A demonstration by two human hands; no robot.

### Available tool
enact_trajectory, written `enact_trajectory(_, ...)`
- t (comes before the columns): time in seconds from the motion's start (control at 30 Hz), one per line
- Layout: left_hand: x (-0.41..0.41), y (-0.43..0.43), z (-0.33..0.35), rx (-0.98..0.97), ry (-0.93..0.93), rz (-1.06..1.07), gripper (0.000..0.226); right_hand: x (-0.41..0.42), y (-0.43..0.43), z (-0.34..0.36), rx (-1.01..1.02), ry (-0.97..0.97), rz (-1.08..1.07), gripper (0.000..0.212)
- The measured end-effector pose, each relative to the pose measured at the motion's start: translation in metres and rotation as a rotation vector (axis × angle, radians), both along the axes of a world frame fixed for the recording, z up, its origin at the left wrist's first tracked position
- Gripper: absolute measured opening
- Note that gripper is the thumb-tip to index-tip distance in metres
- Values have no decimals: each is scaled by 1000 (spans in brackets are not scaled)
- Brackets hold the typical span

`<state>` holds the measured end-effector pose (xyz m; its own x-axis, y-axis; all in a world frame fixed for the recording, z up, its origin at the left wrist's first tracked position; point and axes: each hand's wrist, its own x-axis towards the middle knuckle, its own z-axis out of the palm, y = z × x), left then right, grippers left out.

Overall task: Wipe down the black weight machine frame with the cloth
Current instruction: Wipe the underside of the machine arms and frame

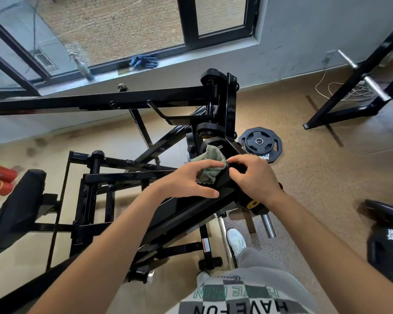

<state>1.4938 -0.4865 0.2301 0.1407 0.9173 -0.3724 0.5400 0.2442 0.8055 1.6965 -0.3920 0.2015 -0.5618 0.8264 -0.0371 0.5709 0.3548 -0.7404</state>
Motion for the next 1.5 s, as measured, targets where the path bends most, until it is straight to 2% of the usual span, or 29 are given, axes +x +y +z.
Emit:
enact_trajectory(0.2, 0, -12, -2, 63, 113, -15, 79, 1, 0, 1, 6, -19, 4, 29)
enact_trajectory(0.33, -14, -46, -3, 94, 175, 11, 76, 1, 0, 0, 7, -8, 7, 30)
enact_trajectory(0.43, -21, -72, -4, 105, 358, 30, 79, 2, 1, 0, 16, -5, 4, 26)
enact_trajectory(0.53, -15, -94, -5, 179, 533, 55, 70, 1, 1, 0, 17, -4, 3, 25)
enact_trajectory(0.77, 18, -107, -23, 385, 541, 214, 43, 1, -5, -1, 66, -81, 11, 32)
enact_trajectory(0.83, 25, -104, -30, 479, 566, 212, 42, 1, -12, 2, 174, -139, 20, 33)
enact_trajectory(0.9, 30, -103, -37, 568, 569, 240, 43, 1, -29, 2, 376, -179, 69, 36)
enact_trajectory(0.97, 35, -106, -42, 642, 528, 277, 44, -4, -52, 3, 521, -100, 162, 37)
enact_trajectory(1.07, 42, -117, -46, 693, 502, 346, 48, -18, -82, 0, 477, 11, 367, 43)
enact_trajectory(1.17, 44, -136, -56, 705, 527, 459, 43, -32, -97, -7, 460, -42, 455, 42)
enact_trajectory(1.27, 40, -155, -63, 735, 587, 559, 34, -35, -102, -12, 584, -61, 393, 25)
enact_trajectory(1.37, 33, -164, -65, 758, 643, 609, 24, -31, -111, -16, 688, -65, 315, 16)
enact_trajectory(1.5, 34, -155, -61, 689, 640, 566, 28, -21, -123, -20, 683, -82, 168, 18)
